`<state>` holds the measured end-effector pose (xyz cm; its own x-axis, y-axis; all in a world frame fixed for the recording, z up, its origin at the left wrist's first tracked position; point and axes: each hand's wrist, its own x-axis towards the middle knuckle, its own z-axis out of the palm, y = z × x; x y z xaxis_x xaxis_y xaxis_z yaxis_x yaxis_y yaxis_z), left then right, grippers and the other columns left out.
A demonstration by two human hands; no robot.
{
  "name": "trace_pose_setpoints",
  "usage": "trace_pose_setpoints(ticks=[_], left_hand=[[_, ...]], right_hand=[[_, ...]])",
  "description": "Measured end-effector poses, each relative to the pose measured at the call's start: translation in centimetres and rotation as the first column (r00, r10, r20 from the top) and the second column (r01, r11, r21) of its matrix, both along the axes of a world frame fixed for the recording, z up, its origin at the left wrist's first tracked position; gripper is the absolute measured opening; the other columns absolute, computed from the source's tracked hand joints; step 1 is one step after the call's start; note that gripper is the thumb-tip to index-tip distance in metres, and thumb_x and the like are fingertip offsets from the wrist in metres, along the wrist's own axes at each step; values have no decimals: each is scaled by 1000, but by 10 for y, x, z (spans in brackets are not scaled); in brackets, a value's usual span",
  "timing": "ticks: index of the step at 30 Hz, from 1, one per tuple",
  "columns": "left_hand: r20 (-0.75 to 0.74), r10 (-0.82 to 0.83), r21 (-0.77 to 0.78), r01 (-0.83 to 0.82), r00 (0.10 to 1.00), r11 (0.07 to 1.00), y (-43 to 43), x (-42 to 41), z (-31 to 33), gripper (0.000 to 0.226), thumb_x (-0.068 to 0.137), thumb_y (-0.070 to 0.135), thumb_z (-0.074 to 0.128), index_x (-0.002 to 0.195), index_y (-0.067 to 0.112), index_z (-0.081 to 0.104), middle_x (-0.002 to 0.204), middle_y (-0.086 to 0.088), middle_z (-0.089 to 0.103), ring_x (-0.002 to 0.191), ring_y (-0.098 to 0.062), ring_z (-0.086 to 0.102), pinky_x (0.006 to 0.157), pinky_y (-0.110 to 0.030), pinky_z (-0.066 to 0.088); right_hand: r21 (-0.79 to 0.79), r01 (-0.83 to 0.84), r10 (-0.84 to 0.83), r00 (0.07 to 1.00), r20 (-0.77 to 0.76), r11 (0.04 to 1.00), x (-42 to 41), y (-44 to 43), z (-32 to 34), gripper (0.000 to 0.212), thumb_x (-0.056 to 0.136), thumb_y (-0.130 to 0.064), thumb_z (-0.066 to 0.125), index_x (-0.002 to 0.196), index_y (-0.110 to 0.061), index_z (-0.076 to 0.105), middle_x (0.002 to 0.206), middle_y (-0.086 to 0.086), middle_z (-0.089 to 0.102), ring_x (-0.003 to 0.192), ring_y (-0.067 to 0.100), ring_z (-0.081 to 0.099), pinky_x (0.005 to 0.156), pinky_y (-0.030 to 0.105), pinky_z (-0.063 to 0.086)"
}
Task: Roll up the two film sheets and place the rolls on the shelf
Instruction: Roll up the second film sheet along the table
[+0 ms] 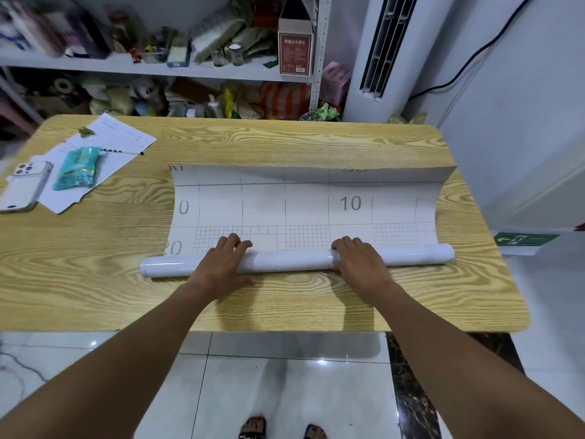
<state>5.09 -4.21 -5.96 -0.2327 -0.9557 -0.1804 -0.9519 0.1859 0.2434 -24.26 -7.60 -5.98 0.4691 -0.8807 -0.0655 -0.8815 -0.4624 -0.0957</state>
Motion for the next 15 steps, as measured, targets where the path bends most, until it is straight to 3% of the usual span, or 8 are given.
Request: trace_pose_setpoints(ticks=[4,11,15], left_hand=[[31,-9,-23,10,999,1000,1,-1,0,60,72,27,74,122,8,46,117,-12,44,103,-28,42,75,-39,45],[29,-8,-45,9,1000,999,1,1,-3,50,78,33,67,118,12,47,114,-6,48,105,-26,43,82,-37,36],[73,-39,-111,47,997,993,0,6,-5,45,81,37,63,118,14,51,112,-5,55,108,-27,44,94,-40,32]], right_hand=[[-48,5,-5,1000,2,999,0,0,-5,24,91,-27,56,106,-8,56,98,8,60,86,27,54,74,38,43],[-127,-1,-4,999,-45,992,0,1,-7,21,89,-23,55,103,-8,60,104,9,61,90,31,53,73,41,45],[-88,12,-21,994,-110,996,-1,0,-3,45,91,-48,38,109,-12,60,110,5,59,96,29,53,80,40,44]])
